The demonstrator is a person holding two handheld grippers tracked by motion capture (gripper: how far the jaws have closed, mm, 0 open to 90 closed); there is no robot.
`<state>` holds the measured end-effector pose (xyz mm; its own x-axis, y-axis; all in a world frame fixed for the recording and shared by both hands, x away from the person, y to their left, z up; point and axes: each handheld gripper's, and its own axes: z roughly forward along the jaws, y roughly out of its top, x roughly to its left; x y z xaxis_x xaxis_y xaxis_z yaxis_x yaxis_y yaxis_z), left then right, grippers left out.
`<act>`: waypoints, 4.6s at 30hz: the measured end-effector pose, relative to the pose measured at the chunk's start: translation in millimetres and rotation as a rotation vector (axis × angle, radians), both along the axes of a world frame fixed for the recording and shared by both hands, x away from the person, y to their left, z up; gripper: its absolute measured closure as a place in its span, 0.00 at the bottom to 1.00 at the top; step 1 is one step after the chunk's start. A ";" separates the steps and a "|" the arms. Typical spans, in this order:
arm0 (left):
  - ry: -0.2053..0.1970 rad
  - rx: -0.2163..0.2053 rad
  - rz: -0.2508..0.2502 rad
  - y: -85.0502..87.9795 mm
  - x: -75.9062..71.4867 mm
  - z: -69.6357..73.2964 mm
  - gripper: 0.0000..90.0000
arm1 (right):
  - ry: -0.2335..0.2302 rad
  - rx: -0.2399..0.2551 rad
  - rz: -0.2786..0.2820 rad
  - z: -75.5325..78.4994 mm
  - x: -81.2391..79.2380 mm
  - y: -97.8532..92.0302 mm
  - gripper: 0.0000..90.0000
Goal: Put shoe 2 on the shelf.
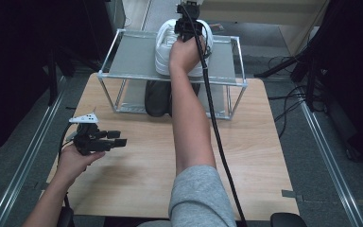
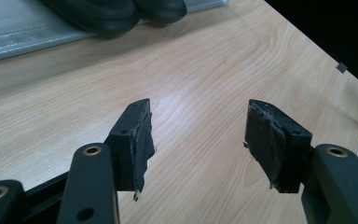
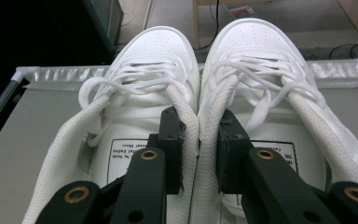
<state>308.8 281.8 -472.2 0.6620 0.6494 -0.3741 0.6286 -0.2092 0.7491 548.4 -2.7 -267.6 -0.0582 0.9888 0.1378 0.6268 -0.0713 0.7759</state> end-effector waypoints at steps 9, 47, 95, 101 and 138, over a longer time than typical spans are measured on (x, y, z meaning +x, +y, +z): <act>-0.003 0.016 -0.013 -2.6 1.0 0.5 0.46 | -0.017 -0.006 0.020 -11.2 -1.8 0.2 0.79; 0.009 0.070 -0.035 -11.8 9.0 -2.6 0.46 | -0.071 0.025 0.436 13.1 -55.2 -42.2 0.49; 0.002 0.081 -0.039 -15.6 7.8 -4.6 0.45 | -0.091 0.086 0.676 -111.3 -167.6 -118.4 0.45; -0.008 0.090 -0.039 -14.7 7.6 -4.7 0.44 | -0.083 0.092 0.688 -135.5 -179.1 -133.5 0.44; -0.008 0.120 -0.026 -14.9 8.5 -7.1 0.41 | -0.027 0.041 0.692 -197.2 -217.4 -200.9 0.44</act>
